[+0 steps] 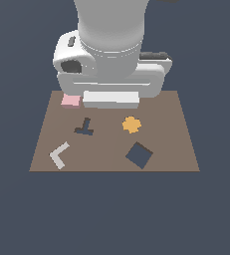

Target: Insert a designated object into the corresponding slot on a board.

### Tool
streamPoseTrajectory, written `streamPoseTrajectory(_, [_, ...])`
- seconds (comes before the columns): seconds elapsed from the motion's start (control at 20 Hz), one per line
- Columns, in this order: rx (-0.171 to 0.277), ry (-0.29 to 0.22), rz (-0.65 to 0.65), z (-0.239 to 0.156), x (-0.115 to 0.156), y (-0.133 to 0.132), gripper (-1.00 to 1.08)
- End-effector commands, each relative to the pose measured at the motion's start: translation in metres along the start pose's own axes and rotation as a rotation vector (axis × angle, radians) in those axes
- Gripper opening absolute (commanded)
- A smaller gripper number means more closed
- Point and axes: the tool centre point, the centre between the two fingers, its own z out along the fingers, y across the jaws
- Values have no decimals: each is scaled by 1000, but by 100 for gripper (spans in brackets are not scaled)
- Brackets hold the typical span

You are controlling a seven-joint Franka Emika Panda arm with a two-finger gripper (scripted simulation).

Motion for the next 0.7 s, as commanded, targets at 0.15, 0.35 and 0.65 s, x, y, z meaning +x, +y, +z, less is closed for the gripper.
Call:
streamPoseTrajectory(0.15, [0,0,0,1,-1,2,100])
streamPoseTrajectory(0.35, [1,3,3,7,-7,10,100])
streamPoseTrajectory(0.65, [4,10,10,25,-25,37,100])
